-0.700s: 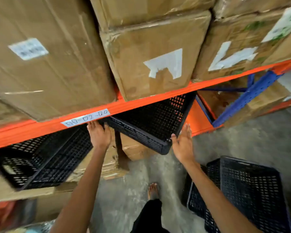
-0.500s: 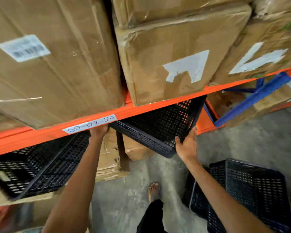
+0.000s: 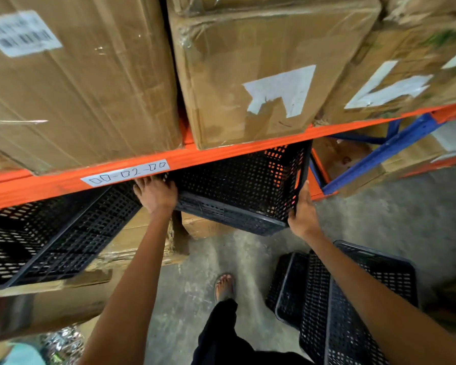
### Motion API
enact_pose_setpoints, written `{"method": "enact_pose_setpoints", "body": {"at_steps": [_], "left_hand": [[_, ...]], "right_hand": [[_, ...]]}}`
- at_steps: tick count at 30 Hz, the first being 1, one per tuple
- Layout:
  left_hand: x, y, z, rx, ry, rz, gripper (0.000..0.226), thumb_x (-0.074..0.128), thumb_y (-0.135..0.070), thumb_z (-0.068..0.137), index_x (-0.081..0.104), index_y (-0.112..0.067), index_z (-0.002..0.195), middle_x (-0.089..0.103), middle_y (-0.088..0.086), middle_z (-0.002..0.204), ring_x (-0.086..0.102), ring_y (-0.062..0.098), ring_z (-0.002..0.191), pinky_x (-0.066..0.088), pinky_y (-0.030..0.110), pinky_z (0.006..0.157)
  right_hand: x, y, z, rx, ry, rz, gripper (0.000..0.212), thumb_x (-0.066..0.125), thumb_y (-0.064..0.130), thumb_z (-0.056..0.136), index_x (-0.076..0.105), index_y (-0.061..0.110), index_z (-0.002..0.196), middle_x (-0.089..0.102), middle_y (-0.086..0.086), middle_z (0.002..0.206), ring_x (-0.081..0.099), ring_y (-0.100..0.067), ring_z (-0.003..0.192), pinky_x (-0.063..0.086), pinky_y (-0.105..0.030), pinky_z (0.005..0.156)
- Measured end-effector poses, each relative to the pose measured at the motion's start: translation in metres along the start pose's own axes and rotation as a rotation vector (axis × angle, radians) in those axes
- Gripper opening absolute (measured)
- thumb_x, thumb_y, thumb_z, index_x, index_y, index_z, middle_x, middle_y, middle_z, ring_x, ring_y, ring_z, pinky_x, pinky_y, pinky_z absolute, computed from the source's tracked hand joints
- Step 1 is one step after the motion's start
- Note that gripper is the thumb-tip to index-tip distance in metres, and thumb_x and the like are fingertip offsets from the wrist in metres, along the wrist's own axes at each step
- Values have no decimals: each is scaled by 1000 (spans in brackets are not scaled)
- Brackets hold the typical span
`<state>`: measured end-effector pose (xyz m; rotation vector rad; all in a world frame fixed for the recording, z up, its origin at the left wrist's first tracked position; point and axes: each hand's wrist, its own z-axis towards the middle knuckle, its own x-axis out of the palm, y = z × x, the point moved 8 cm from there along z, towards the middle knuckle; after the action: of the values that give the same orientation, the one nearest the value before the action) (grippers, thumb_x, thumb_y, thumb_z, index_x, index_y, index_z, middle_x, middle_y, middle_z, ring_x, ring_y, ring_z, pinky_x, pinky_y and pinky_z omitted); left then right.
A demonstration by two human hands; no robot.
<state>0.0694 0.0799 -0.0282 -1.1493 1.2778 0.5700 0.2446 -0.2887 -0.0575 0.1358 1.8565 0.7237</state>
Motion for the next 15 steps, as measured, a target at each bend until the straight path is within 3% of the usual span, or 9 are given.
{"method": "enact_pose_setpoints", "body": {"at_steps": [3, 8, 10, 12, 13, 15], "left_hand": [[13, 22, -64, -72, 0, -3, 87, 57, -41, 82, 19, -6, 152, 3, 18, 162, 1, 33, 150, 19, 51, 116], [25, 32, -122, -153, 6, -93, 116, 72, -42, 69, 1, -7, 154, -4, 21, 161, -1, 34, 150, 9, 50, 121], [19, 37, -108, -148, 1, -91, 116, 74, -36, 68, 2, -8, 154, 6, 22, 161, 9, 35, 149, 11, 49, 120], [9, 39, -78, -120, -1, -48, 105, 73, -33, 70, 14, -7, 152, 30, 25, 153, 33, 40, 140, 27, 49, 114], [5, 41, -59, -113, 4, -23, 96, 72, -34, 71, 23, -7, 149, 46, 26, 142, 47, 42, 129, 38, 49, 106], [0, 46, -23, -99, 42, 17, 73, 70, -36, 74, 41, -6, 134, 65, 27, 115, 61, 44, 108, 50, 49, 89]], "right_hand": [[-15, -19, 4, -21, 49, -71, 99, 57, -4, 85, -16, 5, 152, -14, -8, 163, 28, -41, 141, 37, -41, 106], [-33, -42, 12, 2, 37, -170, 103, 57, -7, 82, -14, 12, 154, -6, -1, 164, 50, -41, 123, 52, -45, 89], [-38, -42, 21, -11, 23, -200, 96, 54, 0, 86, -11, 15, 155, 11, -4, 163, 58, -39, 110, 55, -44, 81], [-44, -39, 34, 4, -13, -210, 86, 54, 10, 91, -2, 15, 156, 41, -15, 149, 62, -40, 97, 53, -42, 75], [-47, -37, 44, 28, -46, -198, 79, 55, 15, 93, 7, 12, 156, 55, -21, 134, 63, -41, 97, 51, -42, 75], [-55, -37, 61, 113, -93, -136, 62, 56, 22, 94, 30, 7, 149, 66, -24, 115, 63, -42, 104, 50, -43, 82]]}}
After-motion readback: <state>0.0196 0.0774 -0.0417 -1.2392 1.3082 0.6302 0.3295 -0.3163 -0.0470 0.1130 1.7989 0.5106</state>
